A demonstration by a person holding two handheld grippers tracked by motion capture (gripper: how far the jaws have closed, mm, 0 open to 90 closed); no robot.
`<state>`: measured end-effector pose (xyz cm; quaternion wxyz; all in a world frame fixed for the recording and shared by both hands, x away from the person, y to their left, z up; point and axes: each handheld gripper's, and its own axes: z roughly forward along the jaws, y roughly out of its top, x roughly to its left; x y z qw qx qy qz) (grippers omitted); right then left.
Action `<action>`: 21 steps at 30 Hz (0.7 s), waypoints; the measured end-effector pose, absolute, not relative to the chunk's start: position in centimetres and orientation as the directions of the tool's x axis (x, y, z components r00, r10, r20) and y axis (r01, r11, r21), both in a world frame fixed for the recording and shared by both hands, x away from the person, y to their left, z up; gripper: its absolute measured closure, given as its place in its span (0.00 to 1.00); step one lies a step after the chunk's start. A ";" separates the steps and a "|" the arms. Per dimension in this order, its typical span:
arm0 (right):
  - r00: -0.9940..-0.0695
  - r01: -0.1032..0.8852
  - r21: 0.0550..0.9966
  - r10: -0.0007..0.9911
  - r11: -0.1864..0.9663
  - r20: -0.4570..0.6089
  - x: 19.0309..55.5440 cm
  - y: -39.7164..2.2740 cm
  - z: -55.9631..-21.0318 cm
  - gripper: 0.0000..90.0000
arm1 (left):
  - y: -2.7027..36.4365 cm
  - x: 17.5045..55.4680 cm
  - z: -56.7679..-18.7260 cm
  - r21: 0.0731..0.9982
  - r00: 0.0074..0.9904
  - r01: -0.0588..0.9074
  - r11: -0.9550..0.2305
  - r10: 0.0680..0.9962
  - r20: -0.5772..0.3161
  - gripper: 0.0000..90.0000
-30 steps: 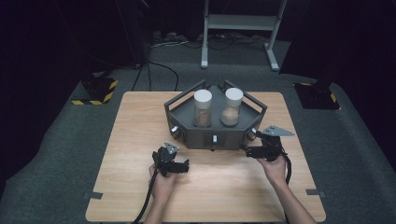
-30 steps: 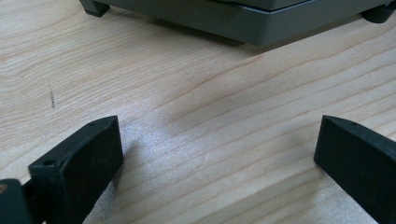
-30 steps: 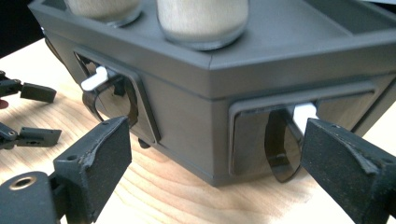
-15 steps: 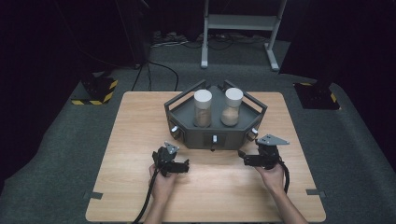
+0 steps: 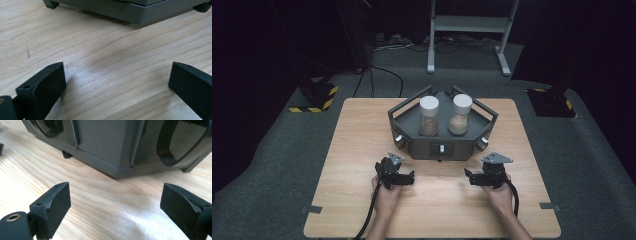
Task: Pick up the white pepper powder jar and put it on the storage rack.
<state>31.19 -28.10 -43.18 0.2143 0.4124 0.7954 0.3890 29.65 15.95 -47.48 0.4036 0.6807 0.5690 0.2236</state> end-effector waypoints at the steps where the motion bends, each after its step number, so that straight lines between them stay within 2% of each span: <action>1: -0.566 0.492 0.793 0.824 0.359 -0.021 31.2 -28.1 -43.3 0.10 | 15.9 29.6 -47.5 0.804 0.252 0.594 -0.026 0.955 -0.155 0.01; 21: -0.548 0.539 0.739 0.834 0.405 -0.057 31.3 -26.8 -44.8 0.11 | 15.9 29.6 -47.4 0.804 0.255 0.594 -0.035 0.956 -0.146 0.02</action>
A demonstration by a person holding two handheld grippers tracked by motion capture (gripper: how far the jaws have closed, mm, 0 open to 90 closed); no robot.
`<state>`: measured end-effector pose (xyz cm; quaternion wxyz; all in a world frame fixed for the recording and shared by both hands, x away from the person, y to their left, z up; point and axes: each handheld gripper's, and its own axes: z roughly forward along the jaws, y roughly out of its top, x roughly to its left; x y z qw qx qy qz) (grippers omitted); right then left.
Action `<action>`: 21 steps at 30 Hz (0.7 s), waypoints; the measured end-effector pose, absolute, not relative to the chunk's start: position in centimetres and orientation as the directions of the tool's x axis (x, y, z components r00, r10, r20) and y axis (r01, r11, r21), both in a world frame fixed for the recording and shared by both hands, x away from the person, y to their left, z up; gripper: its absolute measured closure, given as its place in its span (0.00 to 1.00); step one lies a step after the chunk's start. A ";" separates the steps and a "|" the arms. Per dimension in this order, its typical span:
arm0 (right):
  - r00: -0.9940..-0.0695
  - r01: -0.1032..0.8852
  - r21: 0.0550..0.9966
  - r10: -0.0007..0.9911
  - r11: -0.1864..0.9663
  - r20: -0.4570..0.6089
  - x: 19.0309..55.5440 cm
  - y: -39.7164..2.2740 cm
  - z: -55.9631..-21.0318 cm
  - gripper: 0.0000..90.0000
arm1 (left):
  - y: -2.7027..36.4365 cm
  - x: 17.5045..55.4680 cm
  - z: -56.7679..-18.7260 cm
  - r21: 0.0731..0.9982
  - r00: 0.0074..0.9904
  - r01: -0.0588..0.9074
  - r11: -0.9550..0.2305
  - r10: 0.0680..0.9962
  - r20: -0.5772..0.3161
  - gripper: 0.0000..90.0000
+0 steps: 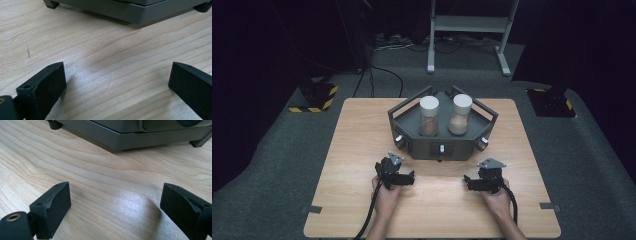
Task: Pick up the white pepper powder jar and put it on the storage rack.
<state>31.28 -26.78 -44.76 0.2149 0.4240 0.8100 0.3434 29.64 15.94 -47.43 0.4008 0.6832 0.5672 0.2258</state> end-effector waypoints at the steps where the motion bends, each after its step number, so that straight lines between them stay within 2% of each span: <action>1: -0.550 0.551 0.735 0.835 0.395 -0.037 31.6 -27.0 -44.7 0.10 | 15.9 29.6 -47.4 0.804 0.255 0.594 -0.036 0.956 -0.146 0.02; 7: -0.551 0.566 0.727 0.835 0.389 -0.018 32.0 -27.3 -44.6 0.08 | 15.9 29.6 -47.6 0.807 0.249 0.590 -0.018 0.955 -0.160 0.01; 9: -0.551 0.565 0.727 0.834 0.389 -0.018 32.0 -27.2 -44.6 0.08 | 14.5 29.1 -49.1 0.835 0.161 0.532 0.141 0.951 -0.264 0.01; 21: -0.551 0.565 0.727 0.835 0.389 -0.019 32.0 -27.2 -44.6 0.08 | 14.5 29.1 -49.1 0.835 0.161 0.532 0.141 0.951 -0.263 0.01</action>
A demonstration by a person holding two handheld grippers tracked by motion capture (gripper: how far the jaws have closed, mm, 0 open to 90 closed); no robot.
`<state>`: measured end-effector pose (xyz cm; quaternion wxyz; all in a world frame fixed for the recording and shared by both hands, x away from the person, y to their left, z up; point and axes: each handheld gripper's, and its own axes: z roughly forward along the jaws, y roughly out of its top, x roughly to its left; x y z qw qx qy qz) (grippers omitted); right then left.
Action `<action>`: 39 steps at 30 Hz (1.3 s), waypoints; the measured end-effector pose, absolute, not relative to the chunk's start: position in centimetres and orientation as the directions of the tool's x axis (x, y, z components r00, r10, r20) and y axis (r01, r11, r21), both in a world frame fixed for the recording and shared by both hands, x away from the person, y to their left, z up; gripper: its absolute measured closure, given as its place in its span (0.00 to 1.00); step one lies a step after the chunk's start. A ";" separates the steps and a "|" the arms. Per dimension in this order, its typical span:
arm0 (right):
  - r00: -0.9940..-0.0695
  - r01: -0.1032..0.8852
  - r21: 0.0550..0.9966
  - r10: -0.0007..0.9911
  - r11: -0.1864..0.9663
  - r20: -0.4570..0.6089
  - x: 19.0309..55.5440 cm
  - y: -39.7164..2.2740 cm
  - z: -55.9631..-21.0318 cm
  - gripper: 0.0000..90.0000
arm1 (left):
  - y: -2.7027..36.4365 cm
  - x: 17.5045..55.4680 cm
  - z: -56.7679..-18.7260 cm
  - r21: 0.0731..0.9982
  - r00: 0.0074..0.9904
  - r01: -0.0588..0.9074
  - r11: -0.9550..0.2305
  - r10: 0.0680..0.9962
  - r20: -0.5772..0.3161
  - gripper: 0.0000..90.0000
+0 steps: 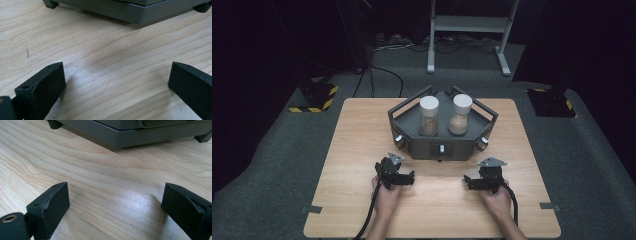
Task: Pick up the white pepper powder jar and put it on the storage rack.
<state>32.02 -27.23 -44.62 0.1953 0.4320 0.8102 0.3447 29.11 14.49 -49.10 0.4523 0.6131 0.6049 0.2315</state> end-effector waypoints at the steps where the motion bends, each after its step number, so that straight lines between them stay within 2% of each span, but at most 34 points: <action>1: -0.550 0.566 0.727 0.835 0.389 -0.019 32.0 -27.2 -44.6 0.08 | 14.5 29.1 -49.1 0.835 0.161 0.532 0.141 0.951 -0.263 0.01; 17: -0.548 0.567 0.727 0.836 0.387 -0.018 32.0 -27.2 -44.6 0.08 | 14.5 29.1 -49.1 0.834 0.161 0.533 0.141 0.951 -0.263 0.01; 18: -0.548 0.567 0.727 0.836 0.387 -0.018 32.0 -27.2 -44.6 0.08 | 14.6 29.1 -49.0 0.833 0.168 0.538 0.130 0.952 -0.257 0.01; 20: -0.548 0.566 0.728 0.836 0.387 -0.019 32.0 -27.2 -44.6 0.08 | 16.1 29.7 -47.4 0.801 0.261 0.598 -0.033 0.953 -0.156 0.01; 21: -0.548 0.566 0.728 0.836 0.387 -0.018 32.0 -27.2 -44.6 0.08 | 16.1 29.8 -47.3 0.798 0.266 0.601 -0.042 0.952 -0.150 0.01; 39: -0.550 0.565 0.729 0.835 0.388 -0.018 32.1 -27.2 -44.6 0.09 | 16.1 29.7 -47.4 0.802 0.262 0.596 -0.035 0.953 -0.153 0.01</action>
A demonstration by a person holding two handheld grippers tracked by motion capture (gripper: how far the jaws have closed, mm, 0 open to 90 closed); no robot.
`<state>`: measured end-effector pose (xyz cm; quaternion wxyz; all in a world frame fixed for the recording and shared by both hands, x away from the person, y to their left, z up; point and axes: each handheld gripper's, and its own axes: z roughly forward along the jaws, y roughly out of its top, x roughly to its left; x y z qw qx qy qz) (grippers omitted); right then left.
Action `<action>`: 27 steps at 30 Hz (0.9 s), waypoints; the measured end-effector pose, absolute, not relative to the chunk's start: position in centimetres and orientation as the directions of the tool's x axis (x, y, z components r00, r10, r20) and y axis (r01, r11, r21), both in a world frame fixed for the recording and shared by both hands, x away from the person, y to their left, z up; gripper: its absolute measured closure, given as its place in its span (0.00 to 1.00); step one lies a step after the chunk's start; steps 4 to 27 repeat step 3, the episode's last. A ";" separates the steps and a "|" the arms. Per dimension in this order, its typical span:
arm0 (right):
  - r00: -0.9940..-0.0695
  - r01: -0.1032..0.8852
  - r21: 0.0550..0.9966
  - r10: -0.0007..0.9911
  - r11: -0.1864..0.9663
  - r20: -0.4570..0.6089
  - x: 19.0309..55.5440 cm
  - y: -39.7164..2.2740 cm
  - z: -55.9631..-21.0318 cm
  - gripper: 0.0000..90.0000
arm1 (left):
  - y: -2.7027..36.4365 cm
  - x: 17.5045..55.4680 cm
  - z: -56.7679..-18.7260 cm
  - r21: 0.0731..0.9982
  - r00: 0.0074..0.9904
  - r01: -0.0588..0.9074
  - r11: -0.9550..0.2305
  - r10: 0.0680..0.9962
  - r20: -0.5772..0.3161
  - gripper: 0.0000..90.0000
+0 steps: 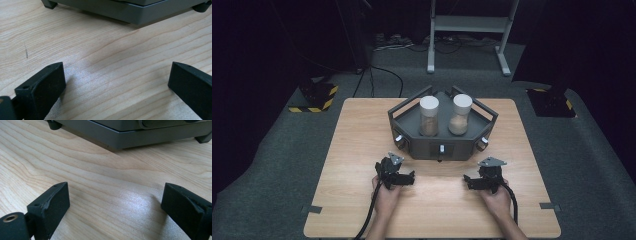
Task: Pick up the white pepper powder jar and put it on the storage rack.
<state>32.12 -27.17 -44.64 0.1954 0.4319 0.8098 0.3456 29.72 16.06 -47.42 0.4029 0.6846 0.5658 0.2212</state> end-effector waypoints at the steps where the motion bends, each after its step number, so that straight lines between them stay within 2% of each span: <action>1: -0.551 0.564 0.729 0.835 0.388 -0.018 32.1 -27.2 -44.6 0.09 | 16.1 29.7 -47.4 0.802 0.262 0.597 -0.035 0.953 -0.153 0.01; 27: -0.551 0.564 0.729 0.835 0.388 -0.018 32.1 -27.2 -44.6 0.09 | 16.1 29.7 -47.4 0.802 0.262 0.597 -0.036 0.953 -0.152 0.01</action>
